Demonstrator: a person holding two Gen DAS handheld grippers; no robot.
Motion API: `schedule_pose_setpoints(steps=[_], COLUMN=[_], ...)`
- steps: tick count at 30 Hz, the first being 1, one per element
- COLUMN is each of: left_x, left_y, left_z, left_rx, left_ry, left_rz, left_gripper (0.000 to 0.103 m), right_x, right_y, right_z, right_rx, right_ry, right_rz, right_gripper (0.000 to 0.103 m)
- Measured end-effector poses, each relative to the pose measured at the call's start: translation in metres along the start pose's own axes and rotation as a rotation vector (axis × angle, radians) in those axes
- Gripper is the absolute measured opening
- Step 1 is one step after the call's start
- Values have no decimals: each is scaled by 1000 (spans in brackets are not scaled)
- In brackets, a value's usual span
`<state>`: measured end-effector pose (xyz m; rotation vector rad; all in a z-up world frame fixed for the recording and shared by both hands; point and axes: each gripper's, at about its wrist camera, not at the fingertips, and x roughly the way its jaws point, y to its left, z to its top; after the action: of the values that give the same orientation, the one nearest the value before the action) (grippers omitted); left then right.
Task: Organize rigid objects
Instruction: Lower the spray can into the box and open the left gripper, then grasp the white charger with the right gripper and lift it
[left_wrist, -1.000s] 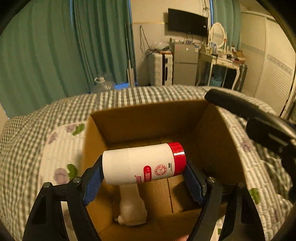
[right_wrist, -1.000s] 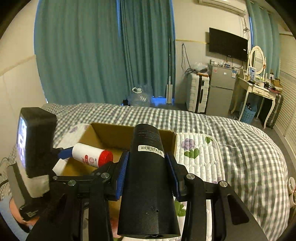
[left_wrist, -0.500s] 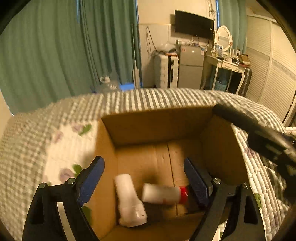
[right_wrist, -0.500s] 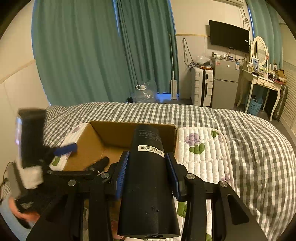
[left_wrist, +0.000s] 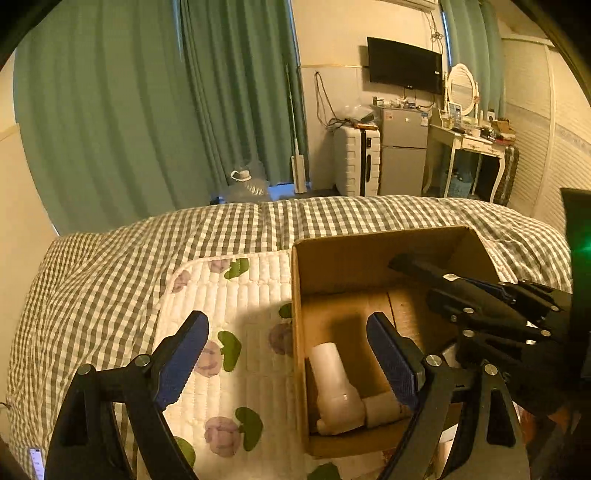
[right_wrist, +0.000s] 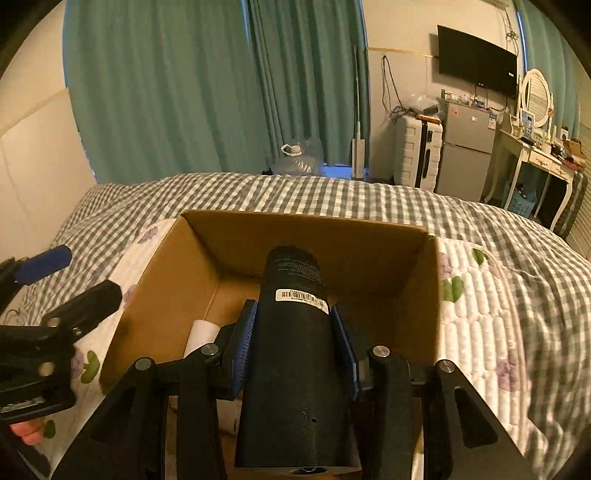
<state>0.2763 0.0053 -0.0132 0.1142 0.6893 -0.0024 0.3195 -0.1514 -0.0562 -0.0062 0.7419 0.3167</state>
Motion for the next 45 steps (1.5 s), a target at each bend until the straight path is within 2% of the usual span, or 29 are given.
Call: schedule_pose_setpoints(steps=[3,9,12,15,21,25,32,38,44,45], left_x=[-5,-47,-77,-105,-133,-125,-76,-49,-45,-45], left_y=[6,10,11,11,12,14,11,6,1,1], left_z=[-3,-10,-17,-31,-69,-97,-146,-169,-177,-178], left_rx=[-3,-7,-25,-35,-85,-127,-131,-96,-77,-80], left_ry=[-14,-46,-70,-95,-84,-45,38,88,106,108], left_rz=[-8,-31,-26,-25,-25,-28,52,42,41,36], left_gripper=[90,90,97,99,101,101,101,101,101,101], right_x=[-10,-75,-113,-150,-174,-156,-93,-63,-36,-32], right_y=[4,5,10,15,24,28,19,14,21,21], right_z=[2,7,1,-17,-66,-102,-148,-164,-171,-173], right_rx=[-5,0,-20,-31,-60,-57,-34,3,-35,-39], right_ry=[-31,-77,-89,-90,-60,-1,139,198,262,271], right_rz=[10,-34,-59,-81,-129,-124,-175,-195,-235,-242], right_gripper=[70,74,78,87,93,94,94,90,83,77])
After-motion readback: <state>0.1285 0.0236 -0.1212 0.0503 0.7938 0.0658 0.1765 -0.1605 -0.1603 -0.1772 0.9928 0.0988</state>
